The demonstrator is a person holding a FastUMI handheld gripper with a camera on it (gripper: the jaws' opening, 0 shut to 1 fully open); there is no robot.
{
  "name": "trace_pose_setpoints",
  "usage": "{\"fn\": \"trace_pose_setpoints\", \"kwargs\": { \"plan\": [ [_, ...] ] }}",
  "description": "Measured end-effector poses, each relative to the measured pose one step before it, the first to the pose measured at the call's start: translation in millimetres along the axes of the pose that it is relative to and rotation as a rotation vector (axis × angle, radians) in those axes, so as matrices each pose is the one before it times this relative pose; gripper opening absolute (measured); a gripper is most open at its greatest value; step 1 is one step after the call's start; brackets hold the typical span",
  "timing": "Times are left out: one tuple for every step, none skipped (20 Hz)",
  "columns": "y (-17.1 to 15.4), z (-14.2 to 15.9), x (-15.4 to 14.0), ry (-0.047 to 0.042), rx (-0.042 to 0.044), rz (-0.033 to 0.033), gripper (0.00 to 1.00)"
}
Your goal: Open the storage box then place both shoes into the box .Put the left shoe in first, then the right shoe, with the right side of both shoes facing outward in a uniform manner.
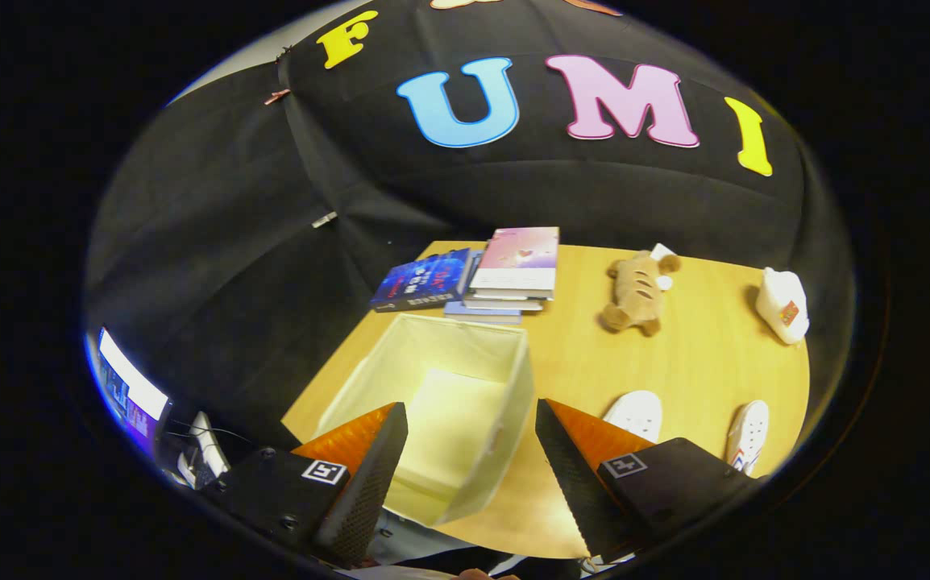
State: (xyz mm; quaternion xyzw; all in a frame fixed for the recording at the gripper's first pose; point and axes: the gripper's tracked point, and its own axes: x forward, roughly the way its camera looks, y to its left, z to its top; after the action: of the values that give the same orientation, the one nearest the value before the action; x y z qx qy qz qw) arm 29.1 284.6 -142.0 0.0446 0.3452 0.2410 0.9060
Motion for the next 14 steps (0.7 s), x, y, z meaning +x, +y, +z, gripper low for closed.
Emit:
{"fn": "trace_pose_setpoints", "kwargs": {
  "plan": [
    [-16.28,-6.00,-2.44,0.00453,-0.00198,-0.03147,0.98],
    [-16.46,-5.69,-1.44,0.00433,0.00214,-0.02980,0.98],
    [-16.74,-6.23,-0.38,0.00515,0.00603,-0.03232,0.98],
    [-16.20,-5.81,1.19,0.00709,0.00619,-0.03204,0.99],
    [-16.96,-7.90,1.99,0.01051,0.00237,-0.02989,0.99],
    [-15.08,-7.65,2.83,0.01027,-0.00124,-0.02966,0.99],
    [-15.93,-9.33,4.36,0.01252,-0.00747,-0.03077,0.99],
    [-14.80,-10.94,4.29,0.01972,-0.00886,-0.03006,0.98],
    [-14.20,-12.12,3.62,0.02155,-0.00662,-0.02473,0.99],
    [-11.97,-11.01,4.24,0.02551,-0.00656,-0.01928,0.99],
    [-11.09,-14.31,5.83,0.03170,-0.00123,-0.01557,0.99],
    [-5.72,-10.90,6.23,0.02619,0.00516,-0.00690,0.99],
    [-5.62,-12.74,9.75,0.03282,0.01000,-0.00463,0.99],
    [-1.19,-13.83,12.73,0.03486,0.01379,-0.00260,0.99]
  ]
}}
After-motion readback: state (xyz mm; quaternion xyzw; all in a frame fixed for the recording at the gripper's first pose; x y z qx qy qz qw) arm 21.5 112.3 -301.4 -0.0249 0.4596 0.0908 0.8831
